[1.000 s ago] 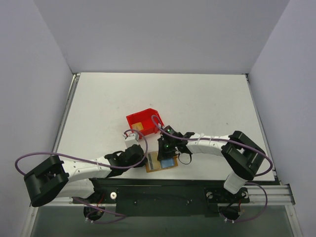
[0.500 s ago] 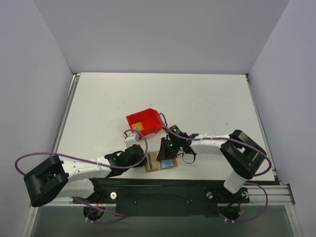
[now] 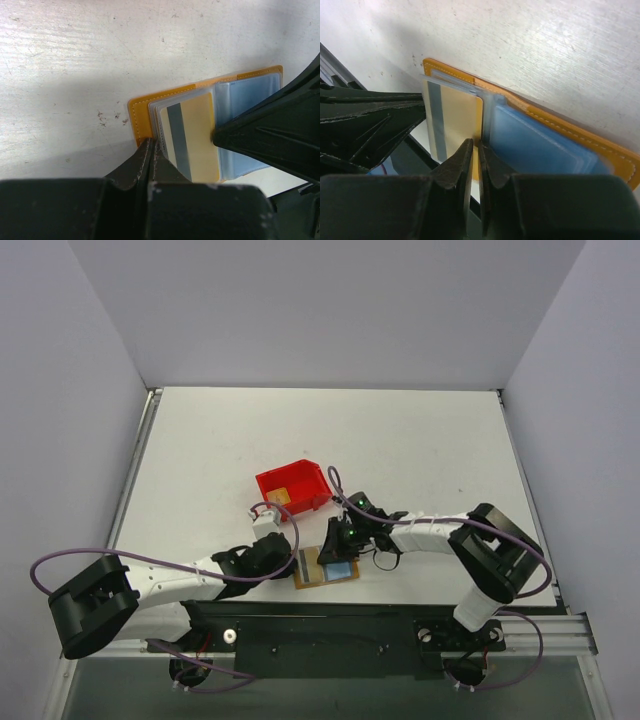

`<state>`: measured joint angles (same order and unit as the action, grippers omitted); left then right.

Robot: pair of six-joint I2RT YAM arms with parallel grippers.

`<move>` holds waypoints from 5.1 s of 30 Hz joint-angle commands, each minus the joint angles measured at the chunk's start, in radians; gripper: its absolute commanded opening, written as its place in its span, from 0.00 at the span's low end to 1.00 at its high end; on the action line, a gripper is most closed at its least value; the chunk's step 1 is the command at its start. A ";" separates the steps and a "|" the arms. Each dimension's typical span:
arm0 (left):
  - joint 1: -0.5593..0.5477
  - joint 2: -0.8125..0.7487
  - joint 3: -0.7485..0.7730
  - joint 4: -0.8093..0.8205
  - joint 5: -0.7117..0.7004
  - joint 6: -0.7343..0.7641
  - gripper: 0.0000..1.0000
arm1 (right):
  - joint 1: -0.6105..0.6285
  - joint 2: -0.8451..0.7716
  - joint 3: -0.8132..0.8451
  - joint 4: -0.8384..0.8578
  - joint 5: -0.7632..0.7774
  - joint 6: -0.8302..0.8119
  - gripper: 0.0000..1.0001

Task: Put the credit cards into the card holder
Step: Insert the credit card into the card holder.

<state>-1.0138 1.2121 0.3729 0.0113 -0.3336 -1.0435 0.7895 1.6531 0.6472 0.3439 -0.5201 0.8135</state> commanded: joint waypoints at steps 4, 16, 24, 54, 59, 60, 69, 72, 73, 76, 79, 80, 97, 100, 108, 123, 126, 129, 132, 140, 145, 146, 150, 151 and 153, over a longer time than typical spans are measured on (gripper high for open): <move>-0.011 0.044 -0.017 -0.117 0.028 0.002 0.00 | 0.014 -0.081 0.057 -0.132 0.098 -0.086 0.15; -0.011 0.049 -0.015 -0.114 0.030 0.003 0.00 | 0.037 -0.041 0.104 -0.226 0.167 -0.112 0.01; -0.011 0.052 -0.015 -0.114 0.030 0.002 0.00 | 0.077 0.011 0.172 -0.321 0.226 -0.155 0.00; -0.011 0.064 -0.003 -0.111 0.031 0.010 0.00 | 0.189 0.054 0.295 -0.559 0.483 -0.226 0.00; -0.011 0.064 -0.006 -0.111 0.033 0.010 0.00 | 0.198 0.065 0.302 -0.556 0.467 -0.232 0.00; -0.011 0.066 -0.006 -0.108 0.033 0.010 0.00 | 0.198 0.068 0.298 -0.545 0.457 -0.234 0.00; -0.011 0.061 -0.011 -0.106 0.033 0.008 0.00 | 0.194 0.066 0.261 -0.407 0.287 -0.211 0.00; -0.011 0.064 -0.012 -0.106 0.033 0.008 0.00 | 0.188 0.056 0.243 -0.376 0.258 -0.195 0.00; -0.011 0.063 -0.012 -0.106 0.033 0.008 0.00 | 0.186 0.050 0.238 -0.372 0.255 -0.192 0.00; -0.011 0.061 -0.014 -0.105 0.033 0.008 0.00 | 0.182 0.024 0.230 -0.378 0.287 -0.194 0.00; -0.011 0.063 -0.014 -0.103 0.034 0.008 0.00 | 0.183 -0.007 0.232 -0.416 0.337 -0.198 0.00; -0.011 0.064 -0.014 -0.102 0.034 0.008 0.00 | 0.183 -0.013 0.235 -0.437 0.365 -0.201 0.00; -0.011 0.061 -0.019 -0.099 0.034 0.005 0.00 | 0.197 0.004 0.307 -0.580 0.494 -0.232 0.00; -0.011 0.061 -0.019 -0.096 0.033 0.005 0.00 | 0.203 0.007 0.318 -0.598 0.512 -0.237 0.00; -0.011 0.063 -0.019 -0.096 0.033 0.007 0.00 | 0.220 0.063 0.353 -0.629 0.502 -0.257 0.00; -0.011 0.067 -0.017 -0.093 0.036 0.010 0.00 | 0.232 0.123 0.348 -0.579 0.434 -0.243 0.00; -0.011 0.066 -0.017 -0.093 0.036 0.010 0.00 | 0.231 0.122 0.329 -0.537 0.398 -0.228 0.00; -0.011 0.064 -0.017 -0.094 0.036 0.008 0.00 | 0.221 0.122 0.310 -0.494 0.349 -0.205 0.00; -0.011 0.064 -0.015 -0.099 0.036 0.008 0.00 | 0.206 0.117 0.283 -0.445 0.313 -0.186 0.00; -0.011 0.064 -0.011 -0.103 0.033 0.010 0.00 | 0.172 0.039 0.238 -0.422 0.327 -0.186 0.00; -0.011 0.030 0.001 -0.148 0.012 0.010 0.00 | 0.154 0.020 0.229 -0.440 0.356 -0.188 0.00; -0.011 0.012 0.006 -0.161 0.002 0.010 0.00 | 0.154 0.022 0.227 -0.445 0.368 -0.191 0.00; -0.011 -0.068 0.014 -0.191 -0.019 0.017 0.00 | 0.154 0.028 0.230 -0.460 0.391 -0.198 0.00; -0.011 -0.094 0.014 -0.191 -0.021 0.022 0.00 | 0.154 0.028 0.229 -0.462 0.393 -0.200 0.00; -0.011 -0.127 0.009 -0.191 -0.024 0.025 0.00 | 0.152 0.031 0.230 -0.462 0.397 -0.198 0.00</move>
<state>-1.0203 1.1542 0.3862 -0.0971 -0.3340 -1.0355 0.9485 1.6932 0.8921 -0.0544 -0.1787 0.6270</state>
